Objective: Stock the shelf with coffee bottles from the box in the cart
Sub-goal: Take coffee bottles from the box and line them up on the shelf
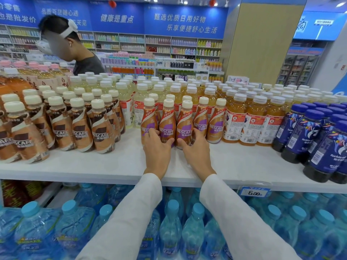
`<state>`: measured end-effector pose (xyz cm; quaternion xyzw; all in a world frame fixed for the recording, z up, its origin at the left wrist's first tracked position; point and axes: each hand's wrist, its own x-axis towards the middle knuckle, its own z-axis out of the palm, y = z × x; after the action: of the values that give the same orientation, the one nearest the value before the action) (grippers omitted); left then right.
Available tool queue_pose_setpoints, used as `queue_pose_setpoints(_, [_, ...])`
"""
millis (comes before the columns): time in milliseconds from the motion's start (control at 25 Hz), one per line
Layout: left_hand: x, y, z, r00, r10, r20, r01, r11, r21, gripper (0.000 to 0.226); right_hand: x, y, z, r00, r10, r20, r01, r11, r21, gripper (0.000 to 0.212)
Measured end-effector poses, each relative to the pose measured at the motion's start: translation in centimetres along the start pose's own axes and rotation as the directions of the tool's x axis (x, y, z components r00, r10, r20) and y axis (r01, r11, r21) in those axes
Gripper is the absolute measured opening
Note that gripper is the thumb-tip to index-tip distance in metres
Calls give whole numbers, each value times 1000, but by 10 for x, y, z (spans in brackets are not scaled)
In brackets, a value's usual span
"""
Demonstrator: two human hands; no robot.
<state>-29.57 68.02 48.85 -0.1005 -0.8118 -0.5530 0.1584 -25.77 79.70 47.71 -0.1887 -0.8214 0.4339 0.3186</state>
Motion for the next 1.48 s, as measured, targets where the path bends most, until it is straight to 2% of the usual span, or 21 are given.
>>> queue_pose_setpoints(240, [0, 0, 0, 1000, -6, 3, 6, 1000, 0, 50, 0, 0, 3, 1000, 0, -3, 0, 999, -50, 70])
queue_pose_setpoints(520, [-5, 1, -11, 999, -42, 6, 42, 996, -84, 50, 1, 3, 2, 1000, -2, 17, 2, 1000, -15, 74])
queue_pose_setpoints(640, [-2, -7, -31, 999, -8, -45, 3, 995, -102, 40, 2, 6, -1, 1000, -4, 30, 5, 1000, -16, 78])
queue_pose_setpoints(720, [8, -16, -45, 998, -13, -67, 6, 994, -106, 46, 3, 7, -1, 999, 0, 39, 1, 1000, -29, 76])
queue_pose_setpoints(800, [17, -21, -52, 1000, -31, -6, 30, 994, -102, 55, 4, 8, 0, 999, -2, 46, 4, 999, -43, 73])
queue_pose_setpoints(880, [21, -22, -53, 999, -19, 42, 24, 994, -106, 51, 5, 8, 1, 999, 0, 51, 2, 999, -48, 71])
queue_pose_setpoints(1320, [24, -22, -49, 999, -28, 42, 33, 991, -129, 49, 4, 9, 1, 999, 1, 47, 1, 999, -53, 70])
queue_pose_setpoints(1480, [20, -20, -50, 997, -49, 52, 55, 992, -110, 58, 5, 10, 1, 998, 16, 55, -13, 998, -56, 72])
